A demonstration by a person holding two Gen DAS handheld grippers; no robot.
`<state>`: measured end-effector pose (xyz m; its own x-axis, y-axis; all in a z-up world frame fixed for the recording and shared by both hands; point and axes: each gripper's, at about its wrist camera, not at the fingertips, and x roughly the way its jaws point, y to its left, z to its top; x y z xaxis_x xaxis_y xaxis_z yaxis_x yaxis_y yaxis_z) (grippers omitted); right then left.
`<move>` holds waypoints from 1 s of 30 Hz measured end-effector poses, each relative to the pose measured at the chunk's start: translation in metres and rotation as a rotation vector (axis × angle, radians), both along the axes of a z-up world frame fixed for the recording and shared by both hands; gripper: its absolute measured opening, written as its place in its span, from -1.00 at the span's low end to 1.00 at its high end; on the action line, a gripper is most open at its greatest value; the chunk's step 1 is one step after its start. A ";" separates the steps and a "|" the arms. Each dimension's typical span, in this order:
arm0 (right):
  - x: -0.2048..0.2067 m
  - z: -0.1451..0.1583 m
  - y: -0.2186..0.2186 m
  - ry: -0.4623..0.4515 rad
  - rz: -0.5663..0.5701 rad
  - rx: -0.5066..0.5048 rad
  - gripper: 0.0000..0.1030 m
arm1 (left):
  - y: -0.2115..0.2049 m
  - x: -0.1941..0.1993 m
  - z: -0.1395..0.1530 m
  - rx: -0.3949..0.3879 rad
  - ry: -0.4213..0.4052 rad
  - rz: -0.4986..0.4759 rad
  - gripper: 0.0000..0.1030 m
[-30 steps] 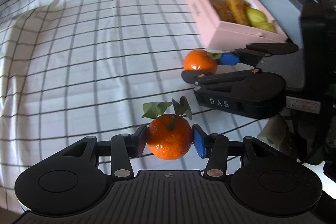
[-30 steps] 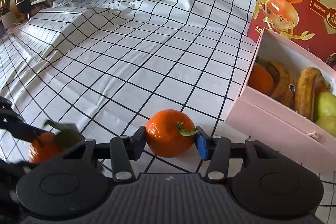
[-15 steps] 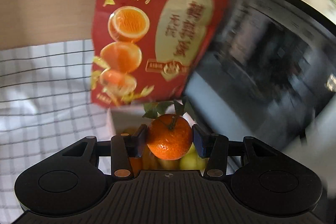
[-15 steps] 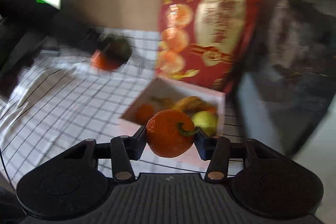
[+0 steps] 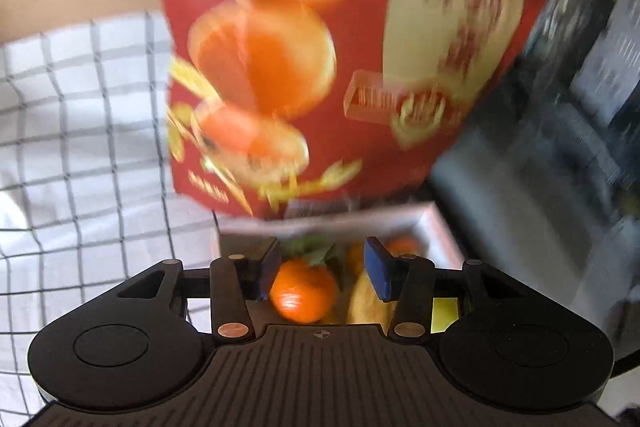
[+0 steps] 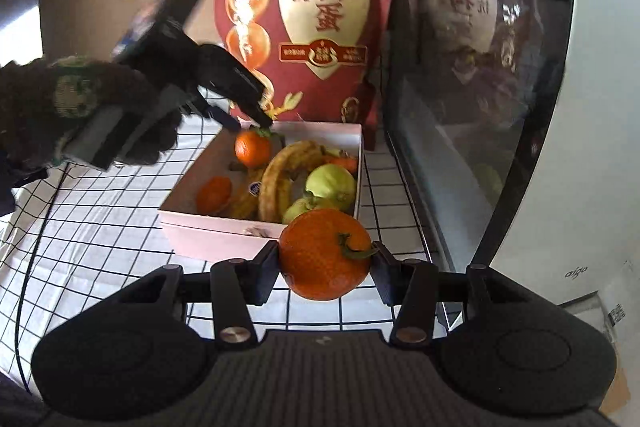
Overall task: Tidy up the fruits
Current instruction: 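Carry the leafy tangerine to the pink box with the left gripper while the right grasps the last tangerine, then release the tangerines into the pink box with both grippers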
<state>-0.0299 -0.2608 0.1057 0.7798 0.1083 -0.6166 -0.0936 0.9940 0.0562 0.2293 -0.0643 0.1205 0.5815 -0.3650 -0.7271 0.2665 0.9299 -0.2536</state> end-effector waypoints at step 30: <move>0.174 0.020 0.074 0.006 -0.020 0.056 0.39 | 0.123 -0.183 -0.028 0.070 0.009 -0.014 -0.01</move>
